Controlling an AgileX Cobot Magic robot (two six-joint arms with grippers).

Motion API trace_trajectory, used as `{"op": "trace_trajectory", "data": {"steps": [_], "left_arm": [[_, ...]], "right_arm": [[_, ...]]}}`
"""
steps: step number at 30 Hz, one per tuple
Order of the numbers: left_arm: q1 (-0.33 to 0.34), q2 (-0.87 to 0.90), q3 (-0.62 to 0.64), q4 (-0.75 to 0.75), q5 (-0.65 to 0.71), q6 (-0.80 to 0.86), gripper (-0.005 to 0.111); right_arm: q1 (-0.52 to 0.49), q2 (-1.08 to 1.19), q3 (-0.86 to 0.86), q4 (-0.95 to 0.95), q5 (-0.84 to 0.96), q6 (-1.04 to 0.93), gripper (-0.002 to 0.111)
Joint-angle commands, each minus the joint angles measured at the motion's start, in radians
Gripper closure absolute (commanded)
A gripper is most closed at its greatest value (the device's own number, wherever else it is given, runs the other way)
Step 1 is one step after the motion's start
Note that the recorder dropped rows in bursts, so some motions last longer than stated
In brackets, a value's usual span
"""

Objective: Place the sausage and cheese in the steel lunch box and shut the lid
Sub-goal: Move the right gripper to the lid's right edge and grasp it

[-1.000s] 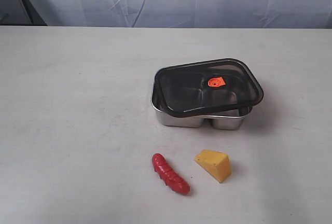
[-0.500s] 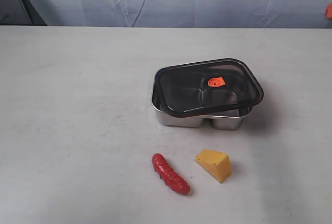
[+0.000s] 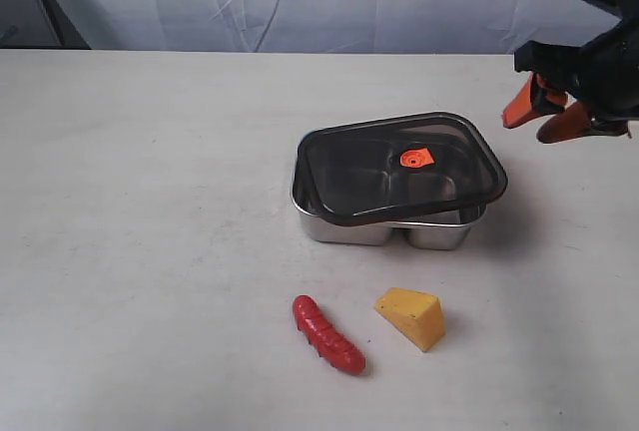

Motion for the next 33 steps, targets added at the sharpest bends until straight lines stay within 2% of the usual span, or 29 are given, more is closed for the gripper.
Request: {"op": "trace_trajectory", "data": {"steps": [1, 6, 11, 33], "left_arm": [[-0.006, -0.003, 0.001, -0.01, -0.01, -0.004, 0.106], [-0.006, -0.003, 0.001, -0.01, -0.01, -0.004, 0.106], [-0.006, -0.003, 0.001, -0.01, -0.01, -0.004, 0.106], [-0.006, -0.003, 0.001, -0.01, -0.01, -0.004, 0.106]], "right_arm": [[-0.069, 0.077, -0.037, 0.135, 0.068, -0.112, 0.056], [-0.179, 0.145, -0.043, 0.168, 0.147, -0.176, 0.056], [-0.257, 0.24, -0.043, 0.313, 0.215, -0.284, 0.056], [-0.256, 0.45, -0.041, 0.476, 0.277, -0.486, 0.056]]}}
